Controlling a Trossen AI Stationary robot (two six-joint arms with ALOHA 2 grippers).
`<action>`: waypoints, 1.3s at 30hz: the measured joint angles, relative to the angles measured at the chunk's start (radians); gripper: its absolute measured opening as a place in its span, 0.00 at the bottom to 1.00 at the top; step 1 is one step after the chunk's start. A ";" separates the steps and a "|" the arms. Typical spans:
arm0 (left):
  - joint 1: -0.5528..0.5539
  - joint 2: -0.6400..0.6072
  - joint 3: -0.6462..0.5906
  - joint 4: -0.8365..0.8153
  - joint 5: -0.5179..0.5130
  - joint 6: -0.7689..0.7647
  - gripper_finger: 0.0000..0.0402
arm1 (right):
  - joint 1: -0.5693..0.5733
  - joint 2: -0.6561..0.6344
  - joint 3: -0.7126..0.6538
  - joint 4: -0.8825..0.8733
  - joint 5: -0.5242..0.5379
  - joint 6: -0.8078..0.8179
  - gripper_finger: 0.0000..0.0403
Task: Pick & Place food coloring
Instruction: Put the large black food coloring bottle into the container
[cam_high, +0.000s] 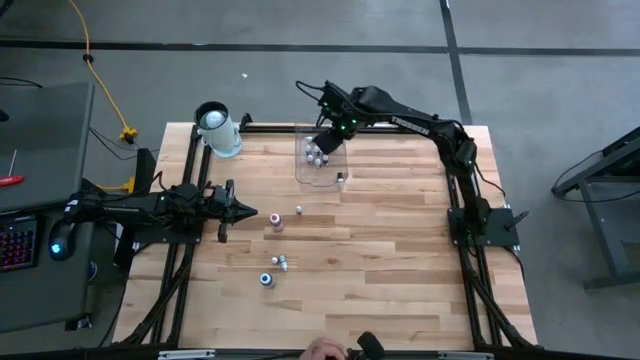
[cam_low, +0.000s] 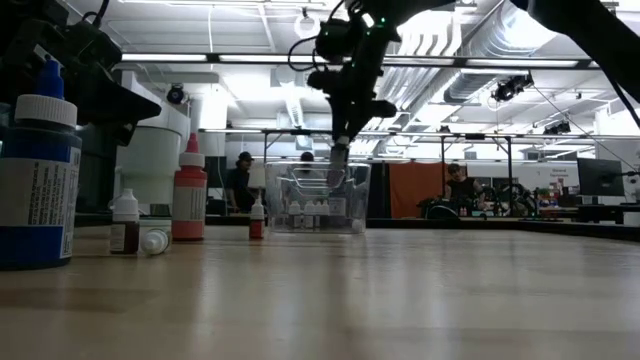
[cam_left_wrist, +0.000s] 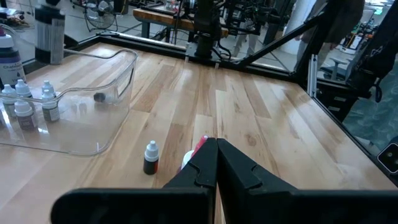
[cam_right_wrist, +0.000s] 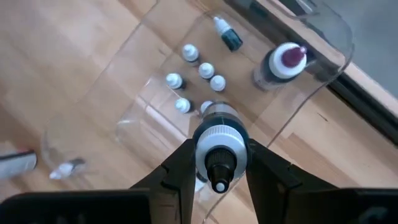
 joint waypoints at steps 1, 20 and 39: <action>0.000 0.000 0.000 0.000 0.000 0.000 0.00 | -0.002 0.000 -0.014 0.012 0.002 0.015 0.27; 0.000 0.000 0.000 0.000 0.000 0.000 0.00 | -0.028 0.001 -0.251 0.288 0.069 0.088 0.27; 0.000 0.000 0.000 0.000 0.000 0.000 0.00 | -0.027 0.001 -0.286 0.319 0.075 0.107 0.36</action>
